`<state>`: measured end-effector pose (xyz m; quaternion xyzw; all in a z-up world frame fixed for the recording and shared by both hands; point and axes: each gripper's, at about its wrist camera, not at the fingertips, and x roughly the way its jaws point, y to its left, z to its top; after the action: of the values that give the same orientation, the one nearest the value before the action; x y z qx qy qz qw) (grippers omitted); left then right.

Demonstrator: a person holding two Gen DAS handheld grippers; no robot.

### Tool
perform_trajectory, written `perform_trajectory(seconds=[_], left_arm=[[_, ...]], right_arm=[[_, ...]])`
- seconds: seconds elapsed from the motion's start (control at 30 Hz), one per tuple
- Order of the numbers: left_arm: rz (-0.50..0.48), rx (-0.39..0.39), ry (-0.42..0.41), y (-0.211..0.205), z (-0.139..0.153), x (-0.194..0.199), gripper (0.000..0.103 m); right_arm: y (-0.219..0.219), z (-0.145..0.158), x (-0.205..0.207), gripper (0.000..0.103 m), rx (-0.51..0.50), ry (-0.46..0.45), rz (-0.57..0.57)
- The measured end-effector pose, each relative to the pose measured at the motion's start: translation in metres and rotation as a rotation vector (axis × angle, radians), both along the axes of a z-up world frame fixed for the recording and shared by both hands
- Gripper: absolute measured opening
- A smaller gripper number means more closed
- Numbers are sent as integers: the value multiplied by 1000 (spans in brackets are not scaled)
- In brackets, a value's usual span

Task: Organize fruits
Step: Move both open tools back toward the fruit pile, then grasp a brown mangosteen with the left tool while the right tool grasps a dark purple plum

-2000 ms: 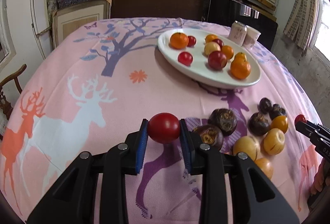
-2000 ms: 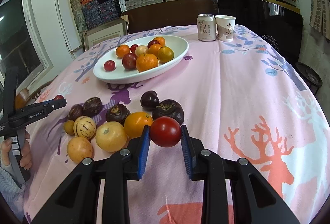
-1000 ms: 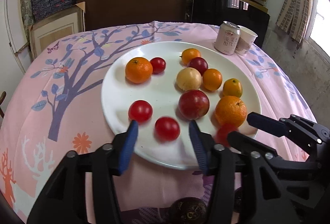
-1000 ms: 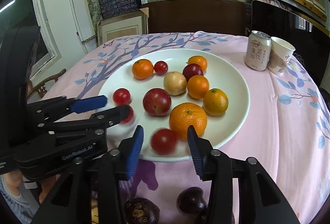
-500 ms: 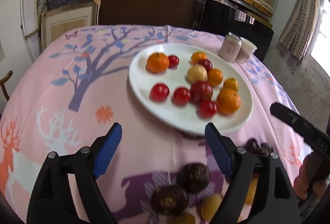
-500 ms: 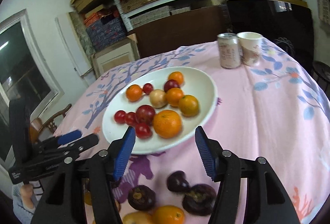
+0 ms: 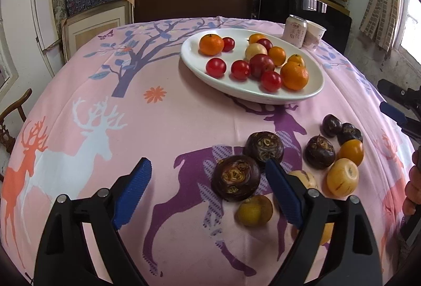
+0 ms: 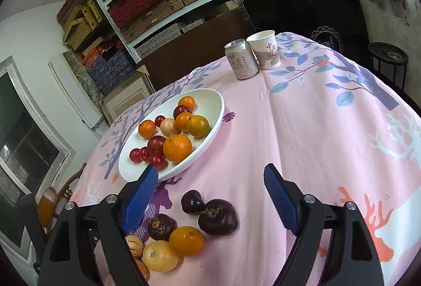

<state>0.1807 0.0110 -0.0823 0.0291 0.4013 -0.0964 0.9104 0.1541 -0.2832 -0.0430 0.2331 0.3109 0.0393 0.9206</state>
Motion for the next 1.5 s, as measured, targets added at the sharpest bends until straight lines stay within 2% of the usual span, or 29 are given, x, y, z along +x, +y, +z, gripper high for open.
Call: perform_trajectory(seconds=[0.13,0.23,0.37,0.5,0.63,0.67,0.8,1.0,1.17,1.33,1.5], left_arm=[[-2,56,22,-7,-9,3,86],[11,63,49,-5,-14,8,88],[109,110,26,9,-12,12,88],[138,37,34,27,-9,14,88],[96,71,32,16,-12,13,86],[91,76,36,15,-14,13,85],[73,34,81,17,-21,18,64],[65,46,74,12,-23,18,58],[66,40,70,12,-22,18,50],[66,43,70,12,-22,18,50],[67,47,69,11,-23,18,51]], right_arm=[[0,0,-1,86,1,0,1],[0,1,-3,86,16,0,1],[-1,2,-5,86,23,-1,2],[1,4,-7,86,15,-7,10],[2,4,-6,87,7,-7,16],[2,3,-7,87,8,-6,17],[3,3,-11,87,-6,-6,24],[16,-3,-26,87,-100,21,50],[34,-14,-32,87,-282,75,53],[47,-22,-28,84,-417,103,39],[32,-31,-19,74,-384,159,-2]])
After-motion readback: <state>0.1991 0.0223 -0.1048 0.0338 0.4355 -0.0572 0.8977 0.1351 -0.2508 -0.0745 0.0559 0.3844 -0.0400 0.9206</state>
